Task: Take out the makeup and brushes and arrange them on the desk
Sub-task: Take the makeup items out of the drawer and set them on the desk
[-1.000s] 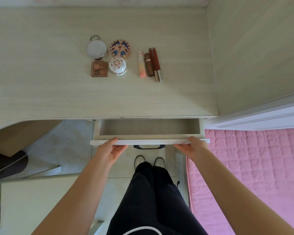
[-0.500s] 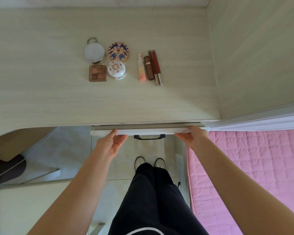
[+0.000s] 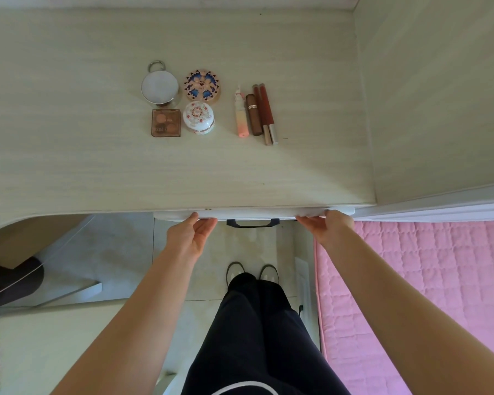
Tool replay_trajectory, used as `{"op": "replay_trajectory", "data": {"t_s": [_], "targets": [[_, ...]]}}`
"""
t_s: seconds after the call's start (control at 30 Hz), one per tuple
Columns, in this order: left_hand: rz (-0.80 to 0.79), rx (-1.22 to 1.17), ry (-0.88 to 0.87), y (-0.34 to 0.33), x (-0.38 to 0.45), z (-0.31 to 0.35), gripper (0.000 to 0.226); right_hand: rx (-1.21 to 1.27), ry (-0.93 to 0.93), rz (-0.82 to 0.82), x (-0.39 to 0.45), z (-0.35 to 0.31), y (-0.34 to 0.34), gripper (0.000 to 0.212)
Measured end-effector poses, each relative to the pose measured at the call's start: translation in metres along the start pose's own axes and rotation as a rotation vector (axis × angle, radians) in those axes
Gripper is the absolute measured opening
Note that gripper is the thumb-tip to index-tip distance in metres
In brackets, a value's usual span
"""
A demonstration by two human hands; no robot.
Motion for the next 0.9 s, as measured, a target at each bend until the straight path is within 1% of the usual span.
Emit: {"op": "replay_trajectory", "data": {"t_s": [0.07, 0.13, 0.2, 0.27, 0.37, 0.47, 0.53, 0.6, 0.63, 0.77, 0.9], "targets": [[0.009, -0.012, -0.004, 0.000, 0.001, 0.000, 0.008, -0.005, -0.010, -0.006, 0.001, 0.001, -0.001, 0.018], [0.013, -0.026, -0.004, -0.001, 0.002, 0.001, 0.008, 0.040, 0.003, 0.043, 0.002, 0.000, 0.001, 0.023], [0.015, -0.039, -0.005, -0.002, 0.003, 0.002, 0.009, 0.072, 0.015, 0.055, 0.001, -0.001, 0.000, 0.030], [-0.002, -0.060, -0.003, -0.003, 0.003, 0.003, 0.010, 0.081, 0.022, 0.039, -0.001, -0.002, -0.002, 0.030], [-0.036, -0.113, 0.013, -0.003, 0.004, 0.000, 0.009, 0.110, 0.012, 0.001, -0.005, -0.003, -0.004, 0.024], [-0.080, -0.119, 0.011, -0.003, 0.008, -0.003, 0.020, 0.096, 0.017, -0.032, -0.010, -0.004, -0.005, 0.029], [-0.112, -0.047, -0.001, -0.003, 0.008, -0.005, 0.036, 0.059, -0.005, -0.048, -0.011, -0.001, -0.003, 0.041], [-0.129, 0.095, -0.022, 0.001, 0.006, -0.006, 0.049, 0.023, -0.030, -0.071, -0.013, -0.001, -0.002, 0.045], [-0.126, 0.178, -0.036, 0.003, 0.005, -0.005, 0.051, 0.005, -0.036, -0.078, -0.014, -0.001, -0.001, 0.045], [-0.067, 0.416, -0.120, 0.009, -0.005, -0.001, 0.045, -0.135, 0.032, -0.056, -0.024, -0.010, 0.010, 0.038], [-0.057, 0.690, -0.207, 0.002, -0.024, -0.004, 0.034, -0.216, 0.077, -0.118, -0.039, -0.015, 0.014, 0.036]]}}
Point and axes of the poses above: each hand's wrist, its own x-axis towards the middle knuckle, its own y-axis out of the back of the hand, z = x × y, the point moved 8 cm from there along x, towards the middle knuckle, and after that the axes turned 4 degrees about x, right-handed, at the moved point
